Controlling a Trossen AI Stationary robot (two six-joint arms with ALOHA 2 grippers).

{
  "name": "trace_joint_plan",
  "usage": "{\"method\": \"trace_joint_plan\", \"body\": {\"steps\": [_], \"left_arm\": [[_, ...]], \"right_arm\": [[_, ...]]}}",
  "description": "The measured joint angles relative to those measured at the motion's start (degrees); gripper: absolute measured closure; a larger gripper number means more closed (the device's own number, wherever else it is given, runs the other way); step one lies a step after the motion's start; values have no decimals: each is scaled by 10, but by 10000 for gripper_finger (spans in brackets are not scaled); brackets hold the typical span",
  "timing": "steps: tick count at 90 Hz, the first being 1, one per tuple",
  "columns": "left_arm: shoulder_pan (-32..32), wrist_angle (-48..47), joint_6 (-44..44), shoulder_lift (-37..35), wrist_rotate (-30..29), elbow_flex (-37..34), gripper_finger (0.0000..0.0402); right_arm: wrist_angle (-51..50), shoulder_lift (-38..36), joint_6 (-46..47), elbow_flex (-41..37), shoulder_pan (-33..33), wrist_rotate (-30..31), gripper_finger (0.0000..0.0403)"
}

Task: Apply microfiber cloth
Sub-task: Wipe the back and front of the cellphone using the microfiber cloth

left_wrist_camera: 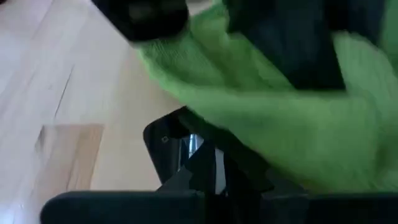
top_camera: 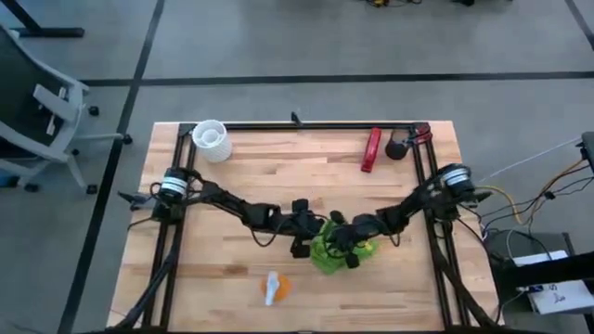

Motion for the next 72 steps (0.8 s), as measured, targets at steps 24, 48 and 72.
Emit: {"method": "trace_joint_plan", "body": {"steps": [24,48,72], "left_arm": [[1,1,1,14,0,-2,391],[2,4,11,14,-2,-3,400],[3,4,19,-1,-4,-5,401]], "right_arm": [[49,30,99,-5,52,-48,403],[-137,-126,215,-63,147,-7,403],[-603,-437,345,-76,190,131,403]]}}
